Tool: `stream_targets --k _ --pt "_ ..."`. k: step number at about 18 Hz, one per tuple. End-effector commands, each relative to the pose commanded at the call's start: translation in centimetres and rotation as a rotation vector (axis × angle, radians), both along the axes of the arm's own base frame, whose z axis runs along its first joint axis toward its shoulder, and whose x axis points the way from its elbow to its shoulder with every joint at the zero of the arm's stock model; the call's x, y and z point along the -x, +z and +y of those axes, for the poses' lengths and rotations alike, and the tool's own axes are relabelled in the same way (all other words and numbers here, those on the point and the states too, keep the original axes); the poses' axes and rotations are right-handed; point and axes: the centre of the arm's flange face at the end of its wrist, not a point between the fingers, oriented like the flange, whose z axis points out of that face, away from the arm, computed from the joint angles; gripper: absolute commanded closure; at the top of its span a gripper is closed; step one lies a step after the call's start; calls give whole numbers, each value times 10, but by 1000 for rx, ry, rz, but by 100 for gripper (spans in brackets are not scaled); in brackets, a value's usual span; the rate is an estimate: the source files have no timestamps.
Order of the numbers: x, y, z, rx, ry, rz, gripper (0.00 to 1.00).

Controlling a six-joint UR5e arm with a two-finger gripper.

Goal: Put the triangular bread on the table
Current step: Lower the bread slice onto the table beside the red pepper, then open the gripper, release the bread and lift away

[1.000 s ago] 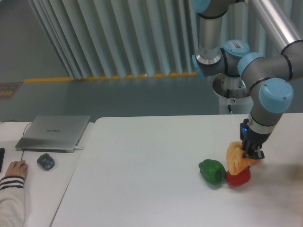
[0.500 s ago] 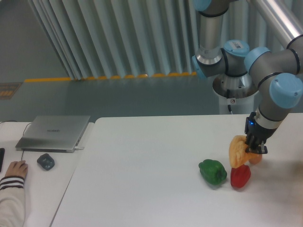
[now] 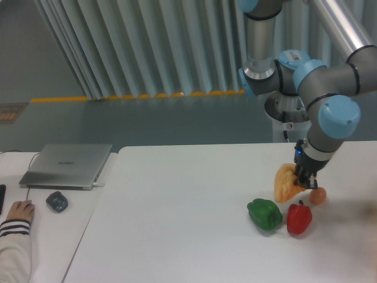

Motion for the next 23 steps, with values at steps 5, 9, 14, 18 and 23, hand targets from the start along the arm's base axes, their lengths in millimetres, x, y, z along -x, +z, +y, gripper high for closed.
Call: stream_targets --k 5,9,14,18,23 --pt "-9 -13 9 22 -11 9 53" --pt "-6 -13 10 19 -12 30 0" --pt "-6 -14 11 20 -13 29 0" --pt "-6 -13 10 18 -8 28 0" --pt "16 1 15 -72 32 126 0"
